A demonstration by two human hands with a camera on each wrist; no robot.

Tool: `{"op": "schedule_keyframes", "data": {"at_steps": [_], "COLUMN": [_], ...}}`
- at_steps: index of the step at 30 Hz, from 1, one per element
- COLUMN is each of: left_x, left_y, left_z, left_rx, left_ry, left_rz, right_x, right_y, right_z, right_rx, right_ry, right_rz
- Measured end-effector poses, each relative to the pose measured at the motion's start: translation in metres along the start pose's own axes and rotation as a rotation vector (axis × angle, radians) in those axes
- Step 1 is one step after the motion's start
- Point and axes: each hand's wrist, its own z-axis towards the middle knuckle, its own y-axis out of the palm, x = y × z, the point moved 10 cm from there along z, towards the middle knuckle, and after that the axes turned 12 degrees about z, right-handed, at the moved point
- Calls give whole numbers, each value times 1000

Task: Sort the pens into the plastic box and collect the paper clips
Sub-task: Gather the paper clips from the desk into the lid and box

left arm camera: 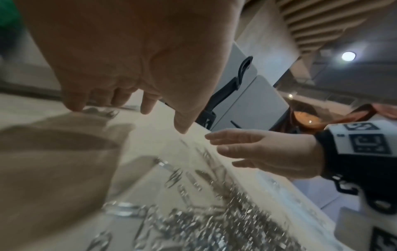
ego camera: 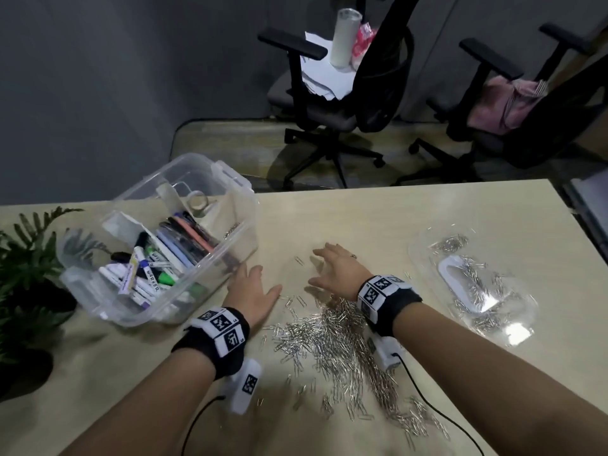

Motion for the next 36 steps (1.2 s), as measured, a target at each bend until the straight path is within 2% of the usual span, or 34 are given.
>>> {"op": "schedule_keyframes", "data": {"at_steps": [5,8,13,15,18,21,25,31,36], "left_x": [-5,11,45,53,60,64,73,93,95], "left_y": [21,29,49,48,45,50,63,72,67], "left_z": [1,-12,-42,-44,-39,-31,-30,-24,-17], "left_rx": [2,5,-28,-11,25,-2,-28,17,30], "left_ry": [17,127,392,439,409,324,284,276,239], "left_rz": [78,90,105,81,90,135,156,148,39], "right_x": [11,14,21,23,27,36,54,53,53], "right_y": [26,38,56,48,18,3,21,28,21], "right_z": [-3,-12,-50,-59,-57,-52,-53,-50,-46], "right_rx": [-119,-141,-170,-174,-65,29,-46,-53,-64], "right_ry": [-60,-117,-276,-298,-275,-227,-117,-100,-91], "right_rz": [-84,-141,-110,-54,11,-110,-235,-64,-23]}}
